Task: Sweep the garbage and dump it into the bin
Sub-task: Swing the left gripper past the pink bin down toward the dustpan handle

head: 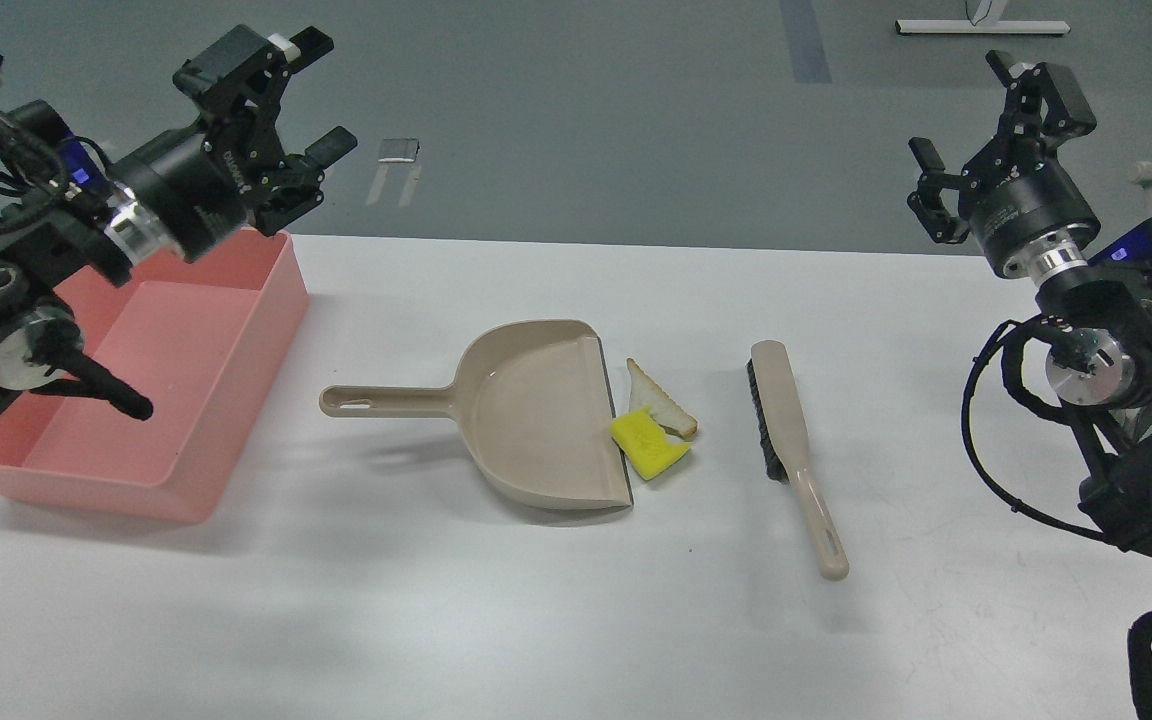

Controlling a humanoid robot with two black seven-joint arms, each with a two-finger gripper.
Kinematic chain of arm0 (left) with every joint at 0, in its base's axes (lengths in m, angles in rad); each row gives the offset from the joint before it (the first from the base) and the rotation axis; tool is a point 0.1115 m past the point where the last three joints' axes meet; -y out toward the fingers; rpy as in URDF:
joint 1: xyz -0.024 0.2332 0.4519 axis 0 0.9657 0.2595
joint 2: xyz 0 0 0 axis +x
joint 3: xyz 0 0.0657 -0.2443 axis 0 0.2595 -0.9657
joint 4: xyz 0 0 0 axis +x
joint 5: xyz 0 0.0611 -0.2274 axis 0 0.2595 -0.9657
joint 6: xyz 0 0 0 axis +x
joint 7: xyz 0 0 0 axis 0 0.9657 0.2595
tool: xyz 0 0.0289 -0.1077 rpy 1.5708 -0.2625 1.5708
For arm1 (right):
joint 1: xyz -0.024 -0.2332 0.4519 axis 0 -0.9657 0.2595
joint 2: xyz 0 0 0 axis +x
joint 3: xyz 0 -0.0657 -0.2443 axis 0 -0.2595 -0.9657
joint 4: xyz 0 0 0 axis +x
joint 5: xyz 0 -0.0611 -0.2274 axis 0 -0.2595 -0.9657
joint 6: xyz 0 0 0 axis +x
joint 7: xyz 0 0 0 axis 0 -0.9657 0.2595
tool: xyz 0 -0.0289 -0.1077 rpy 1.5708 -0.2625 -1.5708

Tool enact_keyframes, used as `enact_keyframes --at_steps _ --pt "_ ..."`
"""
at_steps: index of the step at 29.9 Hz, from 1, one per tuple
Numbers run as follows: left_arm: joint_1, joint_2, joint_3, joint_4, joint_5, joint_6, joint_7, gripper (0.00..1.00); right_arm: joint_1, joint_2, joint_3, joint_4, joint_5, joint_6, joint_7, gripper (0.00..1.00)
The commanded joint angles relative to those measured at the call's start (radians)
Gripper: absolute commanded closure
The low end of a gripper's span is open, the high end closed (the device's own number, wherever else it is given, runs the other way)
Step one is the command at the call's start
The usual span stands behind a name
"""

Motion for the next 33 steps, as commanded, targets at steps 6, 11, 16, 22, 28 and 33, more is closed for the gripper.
enact_keyframes --at_steps 6,11,16,22,28,33 --pt "0.163 0.208 -0.014 -0.294 0.202 0.202 -0.001 0.02 0.000 0.000 -0.002 0.001 -0.003 -0.002 0.001 0.00" --pt "0.257 0.231 0.005 -0.340 0.280 0.375 -0.001 0.02 0.000 -0.009 -0.002 0.001 -0.003 -0.016 0.001 0.00" --pt "0.359 0.231 0.005 -0.367 0.280 0.426 -0.002 0.02 0.000 -0.021 -0.003 0.001 -0.001 -0.016 -0.001 0.00" --pt "0.464 0.187 0.003 -0.374 0.279 0.431 -0.007 0.02 -0.009 -0.024 -0.005 0.001 -0.001 -0.016 0.001 0.00" --pt "0.542 0.121 0.003 -0.372 0.274 0.428 -0.062 0.02 -0.022 -0.024 -0.005 -0.001 -0.003 -0.016 0.001 0.00" --pt "0.571 0.039 0.003 -0.369 0.271 0.429 -0.059 0.02 -0.023 -0.026 -0.005 -0.001 -0.003 -0.016 -0.001 0.00"
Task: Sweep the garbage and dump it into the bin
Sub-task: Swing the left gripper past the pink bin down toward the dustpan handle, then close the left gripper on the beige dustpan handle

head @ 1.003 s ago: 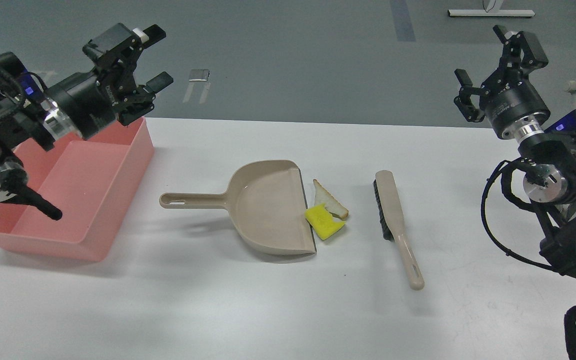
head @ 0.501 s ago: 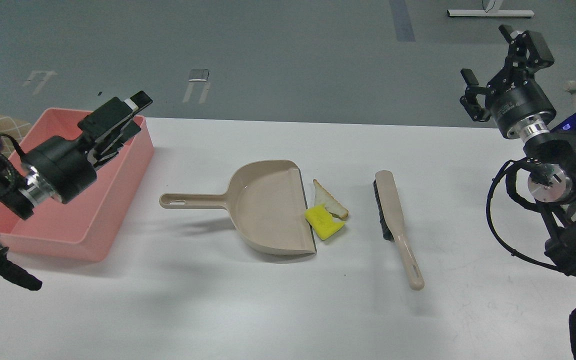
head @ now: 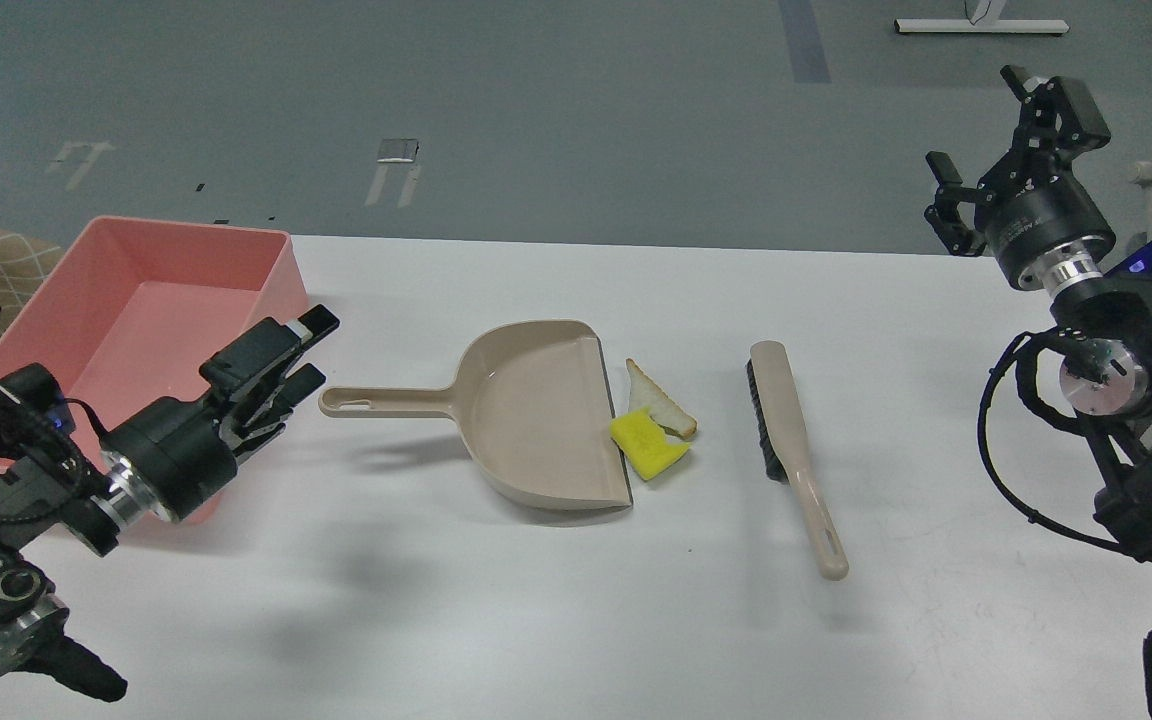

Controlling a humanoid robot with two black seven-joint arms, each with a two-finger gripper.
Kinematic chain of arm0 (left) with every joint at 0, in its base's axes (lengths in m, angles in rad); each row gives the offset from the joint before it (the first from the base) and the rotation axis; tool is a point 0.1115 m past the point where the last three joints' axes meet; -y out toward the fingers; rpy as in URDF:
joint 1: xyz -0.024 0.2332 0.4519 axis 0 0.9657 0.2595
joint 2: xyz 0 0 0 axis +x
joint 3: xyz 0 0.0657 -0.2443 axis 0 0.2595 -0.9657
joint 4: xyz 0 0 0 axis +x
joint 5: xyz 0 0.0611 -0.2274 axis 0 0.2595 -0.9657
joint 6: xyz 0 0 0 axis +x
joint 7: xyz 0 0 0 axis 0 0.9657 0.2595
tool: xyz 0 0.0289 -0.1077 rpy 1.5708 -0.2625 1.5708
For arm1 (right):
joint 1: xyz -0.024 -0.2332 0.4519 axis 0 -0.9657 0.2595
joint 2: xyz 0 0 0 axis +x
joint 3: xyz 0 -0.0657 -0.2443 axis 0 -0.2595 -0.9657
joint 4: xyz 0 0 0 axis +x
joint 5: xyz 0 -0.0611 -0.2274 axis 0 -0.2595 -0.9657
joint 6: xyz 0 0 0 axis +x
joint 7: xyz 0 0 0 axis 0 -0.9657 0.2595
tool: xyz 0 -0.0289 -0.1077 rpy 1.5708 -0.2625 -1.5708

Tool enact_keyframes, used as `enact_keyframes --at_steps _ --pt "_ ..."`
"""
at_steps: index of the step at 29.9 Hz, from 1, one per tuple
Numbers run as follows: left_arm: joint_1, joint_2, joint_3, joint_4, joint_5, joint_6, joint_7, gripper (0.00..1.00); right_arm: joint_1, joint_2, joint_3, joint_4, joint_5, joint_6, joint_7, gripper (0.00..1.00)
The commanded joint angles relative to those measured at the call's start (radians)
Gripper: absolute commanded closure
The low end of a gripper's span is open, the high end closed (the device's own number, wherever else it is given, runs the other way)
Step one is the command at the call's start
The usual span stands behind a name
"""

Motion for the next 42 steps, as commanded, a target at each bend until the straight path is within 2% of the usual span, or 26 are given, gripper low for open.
enact_keyframes --at_steps 1,14,30,42 --pt "0.024 -0.057 0.002 0.004 -0.002 0.004 0.002 0.02 -0.001 0.000 0.000 0.000 -0.001 0.000 0.000 0.00" --pt "0.044 -0.220 0.003 0.064 0.000 0.096 0.005 0.02 -0.007 0.001 0.000 -0.002 -0.001 0.000 0.000 0.00" --pt "0.118 -0.272 -0.001 0.098 0.003 0.099 -0.004 0.02 -0.007 -0.008 0.000 -0.002 -0.001 0.000 -0.001 0.00" --pt "0.098 -0.405 -0.018 0.274 0.006 0.100 -0.004 0.01 -0.009 -0.008 0.000 -0.006 -0.001 0.000 -0.001 0.00"
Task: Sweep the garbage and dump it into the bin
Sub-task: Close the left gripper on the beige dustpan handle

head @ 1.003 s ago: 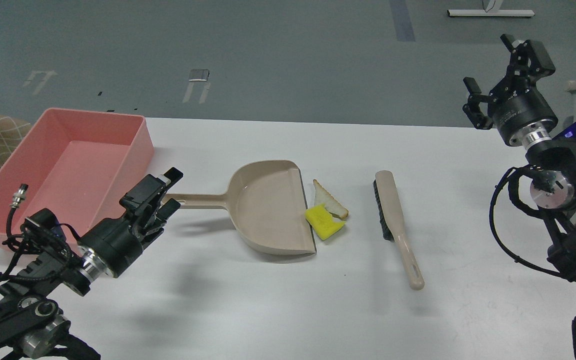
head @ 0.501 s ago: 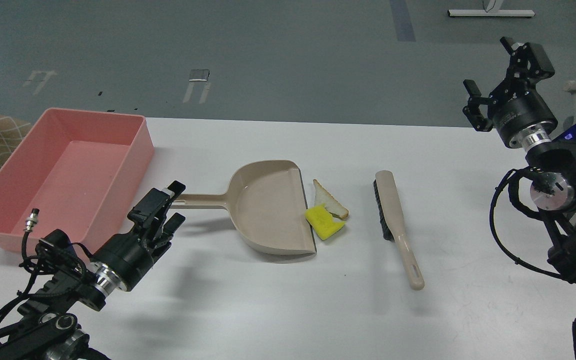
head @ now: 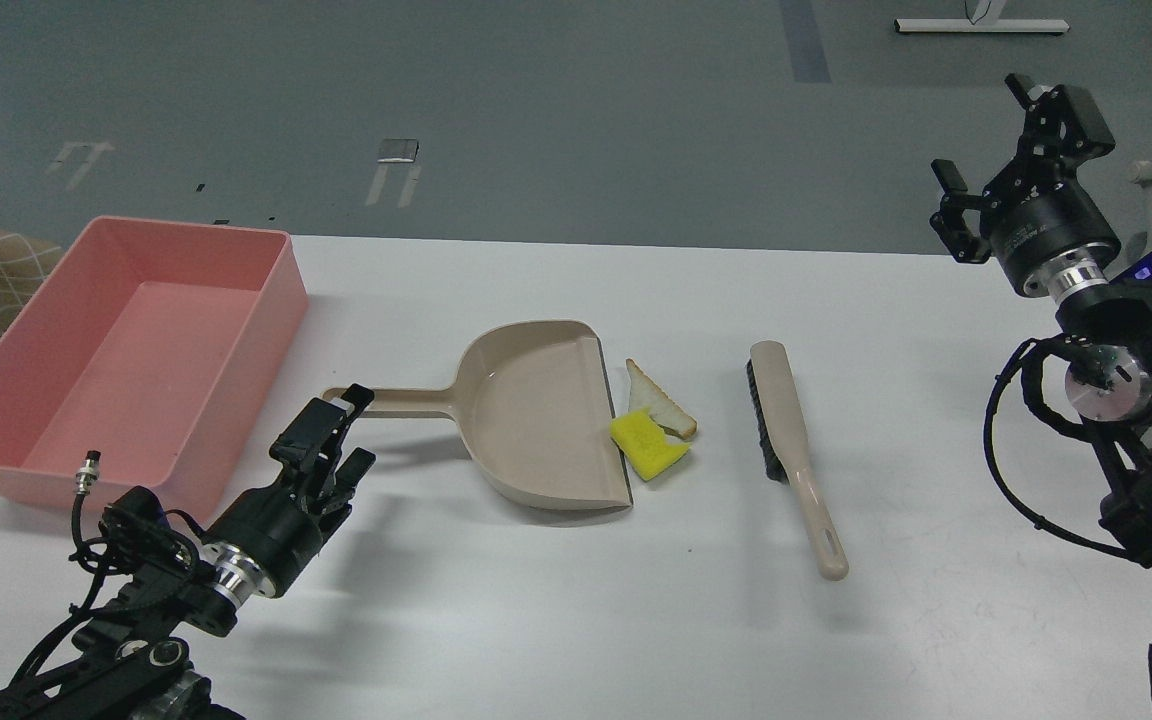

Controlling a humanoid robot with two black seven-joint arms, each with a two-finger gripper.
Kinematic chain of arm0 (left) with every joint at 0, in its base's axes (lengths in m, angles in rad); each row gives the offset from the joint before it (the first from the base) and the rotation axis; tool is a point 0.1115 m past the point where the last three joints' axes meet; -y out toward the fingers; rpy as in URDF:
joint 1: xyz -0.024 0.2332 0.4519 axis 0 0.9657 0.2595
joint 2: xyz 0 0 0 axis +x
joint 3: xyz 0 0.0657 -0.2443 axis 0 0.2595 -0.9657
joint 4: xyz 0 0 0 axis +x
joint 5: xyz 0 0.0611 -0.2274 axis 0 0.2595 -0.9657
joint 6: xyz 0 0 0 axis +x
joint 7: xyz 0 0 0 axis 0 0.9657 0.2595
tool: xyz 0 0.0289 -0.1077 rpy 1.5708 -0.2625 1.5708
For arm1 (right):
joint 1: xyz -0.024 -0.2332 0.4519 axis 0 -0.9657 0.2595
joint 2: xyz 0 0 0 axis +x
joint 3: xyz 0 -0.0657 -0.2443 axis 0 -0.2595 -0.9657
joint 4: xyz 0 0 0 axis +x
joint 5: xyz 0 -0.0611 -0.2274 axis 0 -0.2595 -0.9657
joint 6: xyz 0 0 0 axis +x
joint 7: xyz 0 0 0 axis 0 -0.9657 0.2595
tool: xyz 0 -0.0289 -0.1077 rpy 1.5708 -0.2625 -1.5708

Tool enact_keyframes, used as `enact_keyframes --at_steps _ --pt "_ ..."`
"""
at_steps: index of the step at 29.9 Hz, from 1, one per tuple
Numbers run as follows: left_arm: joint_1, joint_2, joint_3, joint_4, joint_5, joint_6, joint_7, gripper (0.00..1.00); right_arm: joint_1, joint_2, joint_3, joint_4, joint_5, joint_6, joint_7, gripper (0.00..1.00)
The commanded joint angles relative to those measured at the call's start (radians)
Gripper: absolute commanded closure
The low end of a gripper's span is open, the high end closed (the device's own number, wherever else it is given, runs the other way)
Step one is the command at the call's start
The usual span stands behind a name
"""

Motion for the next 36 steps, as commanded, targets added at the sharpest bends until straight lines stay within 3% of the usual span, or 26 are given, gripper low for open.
enact_keyframes --at_steps 1,7,36 --pt "-0.011 -0.022 -0.003 0.050 0.002 0.001 -0.001 0.02 0.000 0.000 0.000 -0.002 0.000 0.000 0.001 0.00" --pt "-0.037 -0.059 -0.003 0.076 -0.003 0.056 -0.006 0.02 -0.003 0.000 -0.002 -0.007 0.000 0.000 0.001 0.00" --pt "-0.087 -0.113 0.005 0.122 0.003 0.070 -0.015 0.02 -0.008 0.000 0.000 -0.007 0.000 0.000 0.001 0.00"
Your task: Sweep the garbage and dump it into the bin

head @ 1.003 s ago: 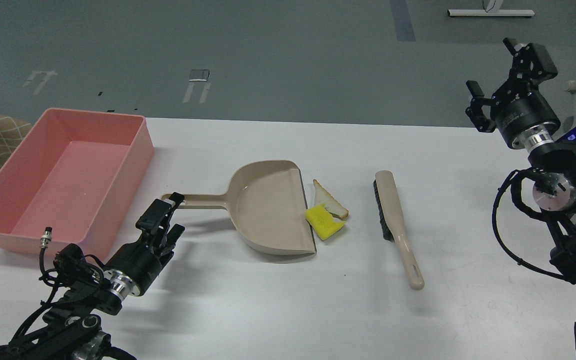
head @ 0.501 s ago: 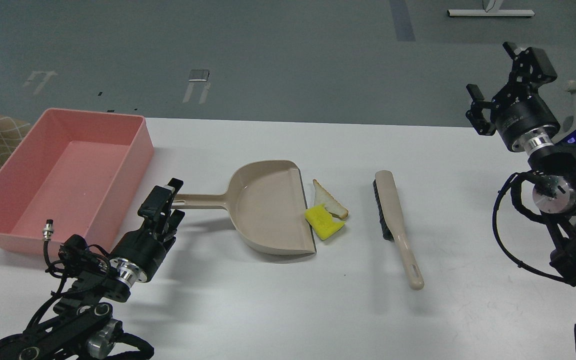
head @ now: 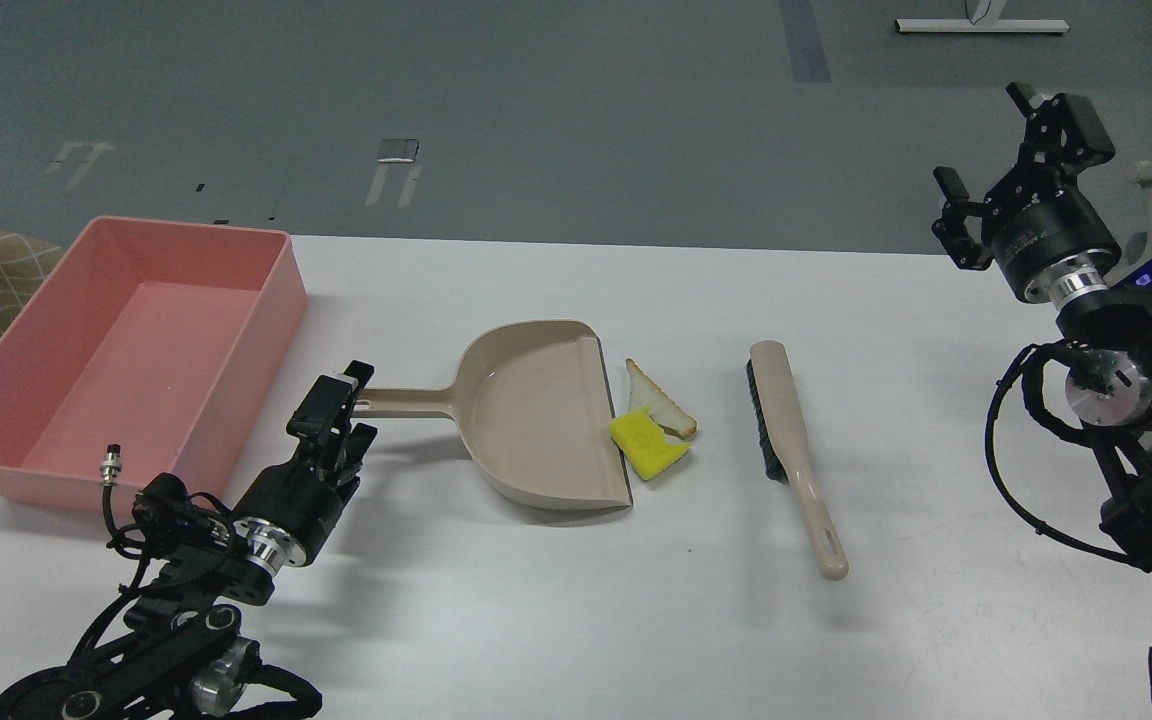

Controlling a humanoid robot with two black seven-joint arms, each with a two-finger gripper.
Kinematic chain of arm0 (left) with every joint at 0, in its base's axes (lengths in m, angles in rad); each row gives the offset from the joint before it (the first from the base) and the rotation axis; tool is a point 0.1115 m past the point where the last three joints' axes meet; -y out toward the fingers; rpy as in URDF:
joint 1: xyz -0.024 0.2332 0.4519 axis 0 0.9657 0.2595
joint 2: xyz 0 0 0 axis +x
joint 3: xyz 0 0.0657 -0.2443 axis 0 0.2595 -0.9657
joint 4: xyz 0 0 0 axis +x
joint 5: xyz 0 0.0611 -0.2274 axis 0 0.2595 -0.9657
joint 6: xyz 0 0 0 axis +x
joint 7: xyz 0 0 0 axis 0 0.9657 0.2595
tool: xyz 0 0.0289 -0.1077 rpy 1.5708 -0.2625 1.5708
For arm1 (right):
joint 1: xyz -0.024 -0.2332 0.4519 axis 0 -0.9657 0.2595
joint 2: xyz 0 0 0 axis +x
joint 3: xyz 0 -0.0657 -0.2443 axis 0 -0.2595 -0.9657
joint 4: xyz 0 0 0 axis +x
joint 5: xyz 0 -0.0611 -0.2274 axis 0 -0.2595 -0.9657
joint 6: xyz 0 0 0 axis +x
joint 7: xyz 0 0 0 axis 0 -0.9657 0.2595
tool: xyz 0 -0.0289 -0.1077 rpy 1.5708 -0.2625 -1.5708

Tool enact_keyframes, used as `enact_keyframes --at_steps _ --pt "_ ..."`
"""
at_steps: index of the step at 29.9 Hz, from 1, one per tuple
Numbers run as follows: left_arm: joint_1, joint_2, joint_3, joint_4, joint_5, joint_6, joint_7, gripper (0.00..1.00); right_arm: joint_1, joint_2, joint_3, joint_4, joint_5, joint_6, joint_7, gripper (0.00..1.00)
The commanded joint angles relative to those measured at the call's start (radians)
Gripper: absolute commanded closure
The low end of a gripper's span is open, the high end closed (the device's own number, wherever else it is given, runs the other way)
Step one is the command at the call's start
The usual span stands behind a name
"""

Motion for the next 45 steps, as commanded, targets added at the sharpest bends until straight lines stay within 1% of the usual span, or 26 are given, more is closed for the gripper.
enact_keyframes --at_steps 1,8,15,18,20,22,25,27,28,29,31,33,34,35,37,45 --pt "-0.009 -0.001 0.005 0.002 0.001 0.000 -0.003 0.03 -0.002 0.000 0.000 0.001 0.000 0.000 0.000 0.00" --pt "-0.011 -0.009 0.006 0.005 0.003 0.001 -0.003 0.04 -0.002 0.000 0.000 0.000 0.000 -0.001 0.000 0.00" --pt "-0.029 -0.032 0.015 0.037 0.004 0.005 -0.005 0.04 -0.002 0.000 0.000 -0.002 0.000 0.000 0.000 0.00" --pt "-0.040 -0.038 0.018 0.040 0.004 0.005 -0.003 0.06 -0.002 0.000 0.000 -0.002 0.000 0.000 0.000 0.00" --pt "-0.044 -0.039 0.018 0.046 0.004 0.005 -0.003 0.08 -0.002 0.002 -0.002 -0.002 0.000 -0.001 0.000 0.00" --pt "-0.044 -0.039 0.018 0.051 0.004 0.005 -0.003 0.16 -0.002 0.002 -0.002 -0.002 0.000 -0.001 0.000 0.00" --pt "-0.044 -0.039 0.018 0.051 0.004 0.005 -0.003 0.22 -0.002 0.002 0.000 -0.002 0.000 -0.001 0.000 0.00" --pt "-0.044 -0.039 0.020 0.049 0.006 0.003 -0.003 0.39 -0.002 0.002 0.000 -0.002 0.000 0.000 0.000 0.00" --pt "-0.044 -0.039 0.020 0.049 0.005 0.003 -0.003 0.43 -0.002 0.002 0.000 -0.002 0.000 -0.001 0.000 0.00" --pt "-0.044 -0.039 0.020 0.051 0.006 0.003 -0.003 0.54 -0.002 0.002 0.000 -0.002 0.000 -0.001 0.000 0.00" --pt "-0.043 -0.039 0.020 0.049 0.006 0.003 -0.003 0.61 -0.002 0.002 0.000 -0.002 0.000 -0.001 0.000 0.00" --pt "-0.043 -0.039 0.020 0.049 0.006 0.003 -0.003 0.75 -0.003 0.002 0.000 -0.002 0.000 -0.001 0.000 0.00" --pt "-0.043 -0.038 0.020 0.049 0.006 0.003 -0.003 0.80 -0.003 0.002 -0.002 -0.002 0.000 -0.001 0.000 0.00" --pt "-0.043 -0.038 0.020 0.049 0.006 0.003 -0.002 0.89 -0.003 0.002 0.000 -0.002 0.000 0.000 0.000 0.00" --pt "-0.043 -0.036 0.020 0.049 0.006 0.003 -0.003 1.00 -0.003 0.002 -0.002 -0.002 0.000 -0.001 0.000 0.00" --pt "-0.063 -0.027 0.023 0.049 0.011 0.003 -0.002 1.00 0.000 0.000 -0.002 0.001 0.000 0.002 -0.007 0.00"
